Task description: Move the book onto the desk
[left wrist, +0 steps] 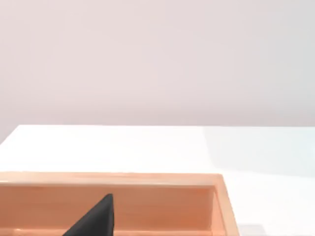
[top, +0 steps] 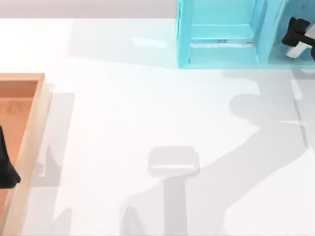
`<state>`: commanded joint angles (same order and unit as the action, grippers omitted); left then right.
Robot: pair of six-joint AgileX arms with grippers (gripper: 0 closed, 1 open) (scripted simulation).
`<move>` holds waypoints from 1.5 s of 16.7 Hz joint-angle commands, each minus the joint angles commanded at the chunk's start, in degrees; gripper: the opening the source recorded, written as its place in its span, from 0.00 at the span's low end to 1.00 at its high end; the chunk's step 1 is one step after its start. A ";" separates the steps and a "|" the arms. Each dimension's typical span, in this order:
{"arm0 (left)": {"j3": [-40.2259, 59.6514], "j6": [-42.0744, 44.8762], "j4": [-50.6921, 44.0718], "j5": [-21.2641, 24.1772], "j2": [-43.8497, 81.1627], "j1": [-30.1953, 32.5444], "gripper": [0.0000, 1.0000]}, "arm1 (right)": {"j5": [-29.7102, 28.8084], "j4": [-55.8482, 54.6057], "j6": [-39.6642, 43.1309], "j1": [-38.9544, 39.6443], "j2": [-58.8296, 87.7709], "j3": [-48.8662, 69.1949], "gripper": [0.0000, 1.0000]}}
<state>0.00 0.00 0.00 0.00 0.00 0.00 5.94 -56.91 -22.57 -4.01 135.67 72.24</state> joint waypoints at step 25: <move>0.00 0.00 0.00 0.00 0.00 0.00 1.00 | 0.03 0.13 -0.36 0.36 0.29 -0.43 0.00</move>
<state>0.00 0.00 0.00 0.00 0.00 0.00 5.98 -56.79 -22.93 -3.65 135.96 71.80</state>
